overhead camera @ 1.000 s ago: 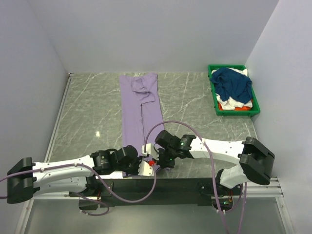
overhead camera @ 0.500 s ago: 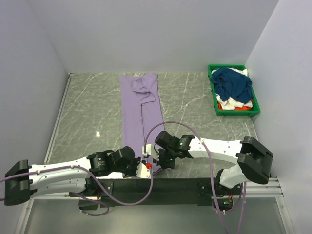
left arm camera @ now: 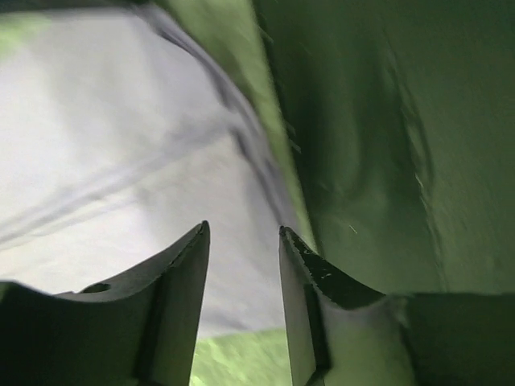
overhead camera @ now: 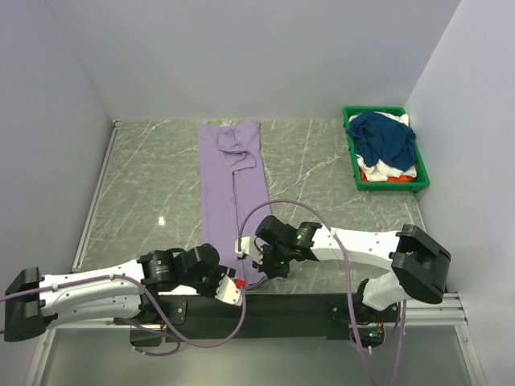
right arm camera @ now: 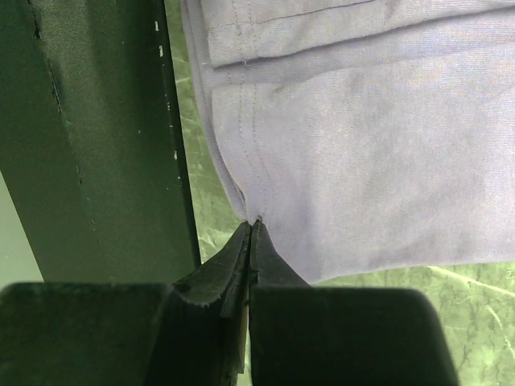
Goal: Fold and stack the t-shirts
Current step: Fold the tshirt
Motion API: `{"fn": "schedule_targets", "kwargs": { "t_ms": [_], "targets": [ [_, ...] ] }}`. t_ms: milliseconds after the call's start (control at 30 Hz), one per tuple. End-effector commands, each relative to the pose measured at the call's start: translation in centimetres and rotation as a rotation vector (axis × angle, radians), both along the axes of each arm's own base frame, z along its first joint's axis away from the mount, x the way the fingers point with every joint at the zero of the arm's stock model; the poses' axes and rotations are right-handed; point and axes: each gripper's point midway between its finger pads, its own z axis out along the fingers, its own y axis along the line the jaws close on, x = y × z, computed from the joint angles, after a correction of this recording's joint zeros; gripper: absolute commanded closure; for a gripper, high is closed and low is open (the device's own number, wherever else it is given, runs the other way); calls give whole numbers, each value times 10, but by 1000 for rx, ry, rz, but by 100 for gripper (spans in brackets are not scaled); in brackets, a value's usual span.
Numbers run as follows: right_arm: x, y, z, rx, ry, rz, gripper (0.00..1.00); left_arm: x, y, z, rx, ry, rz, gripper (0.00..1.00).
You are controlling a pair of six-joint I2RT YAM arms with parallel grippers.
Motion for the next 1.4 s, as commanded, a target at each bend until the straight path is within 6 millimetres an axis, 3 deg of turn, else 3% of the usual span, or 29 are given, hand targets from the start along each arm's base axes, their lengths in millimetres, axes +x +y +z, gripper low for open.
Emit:
{"fn": "schedule_targets", "kwargs": {
  "t_ms": [0,333,800,1133,1167,1200,1367],
  "targets": [
    [4,7,8,26,-18,5,100,-13,16,-11,112,30,-95,54],
    [6,7,8,24,12,-14,100,-6,10,-26,152,48,-46,49],
    [15,7,11,39,61,-43,100,-2,15,-55,236,44,-32,59],
    [21,8,15,59,122,-74,100,1,15,-67,279,55,-12,77],
    [21,7,15,59,124,-75,100,2,14,-66,276,55,-5,93],
    [20,7,16,58,124,-74,100,2,14,-66,279,57,-4,99],
    [19,3,22,73,109,-81,100,-1,13,-44,207,33,-27,99]
  ]
}}
